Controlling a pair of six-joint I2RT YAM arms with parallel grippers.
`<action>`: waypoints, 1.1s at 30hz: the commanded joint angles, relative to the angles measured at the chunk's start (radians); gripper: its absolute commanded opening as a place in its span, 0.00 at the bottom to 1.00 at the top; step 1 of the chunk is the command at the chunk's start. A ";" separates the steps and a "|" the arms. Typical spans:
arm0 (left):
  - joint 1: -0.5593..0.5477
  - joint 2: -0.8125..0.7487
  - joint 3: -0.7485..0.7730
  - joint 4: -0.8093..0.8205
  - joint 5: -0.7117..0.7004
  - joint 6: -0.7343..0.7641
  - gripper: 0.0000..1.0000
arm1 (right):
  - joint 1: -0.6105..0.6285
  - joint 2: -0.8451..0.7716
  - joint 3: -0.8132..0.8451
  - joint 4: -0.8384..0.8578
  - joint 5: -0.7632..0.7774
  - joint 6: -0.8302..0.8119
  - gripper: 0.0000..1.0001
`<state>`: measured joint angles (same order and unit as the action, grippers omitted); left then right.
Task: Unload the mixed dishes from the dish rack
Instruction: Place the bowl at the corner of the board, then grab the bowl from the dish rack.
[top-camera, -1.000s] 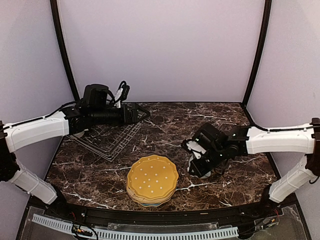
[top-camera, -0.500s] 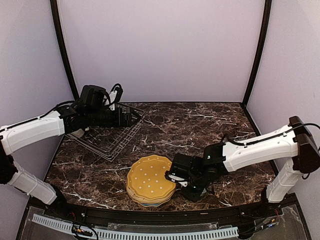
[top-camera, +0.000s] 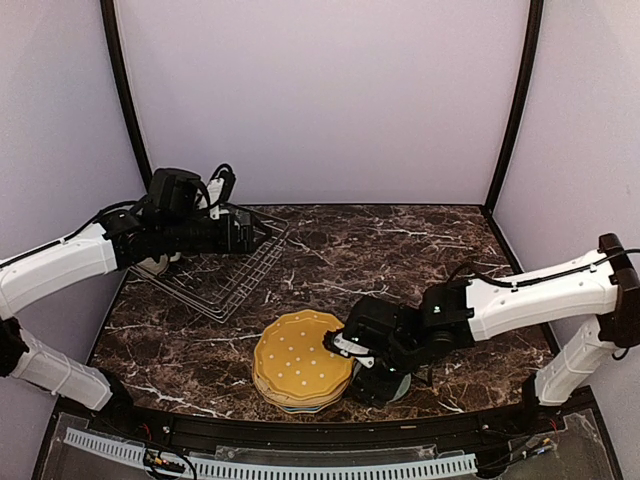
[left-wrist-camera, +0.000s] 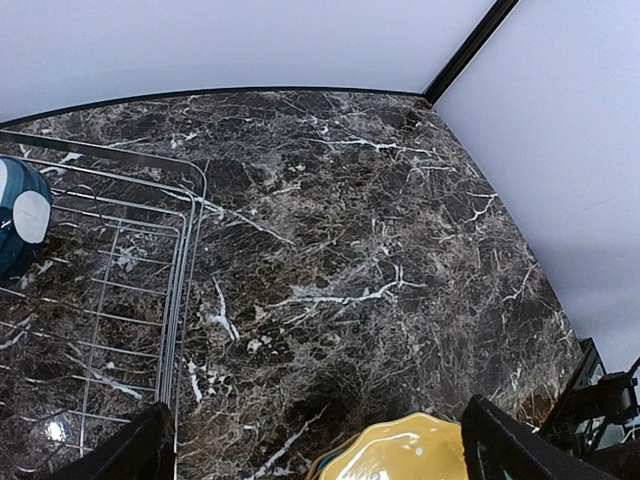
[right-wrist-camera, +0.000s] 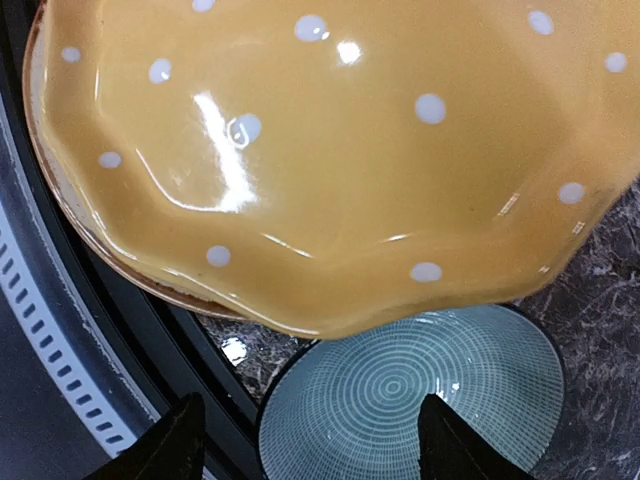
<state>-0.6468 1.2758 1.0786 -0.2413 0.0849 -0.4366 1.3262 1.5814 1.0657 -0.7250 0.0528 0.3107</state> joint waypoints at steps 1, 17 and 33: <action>0.008 -0.029 -0.003 -0.071 -0.052 0.041 0.99 | -0.006 -0.096 -0.007 0.065 0.079 -0.001 0.78; 0.180 -0.014 0.005 -0.214 -0.030 0.049 0.99 | -0.367 -0.336 -0.230 0.581 -0.043 0.125 0.99; 0.395 0.267 0.341 -0.578 -0.237 0.206 0.99 | -0.413 -0.252 -0.193 0.559 -0.048 0.100 0.99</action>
<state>-0.2985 1.4792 1.3380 -0.6575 -0.0982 -0.2783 0.9226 1.3300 0.8639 -0.2039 0.0147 0.4175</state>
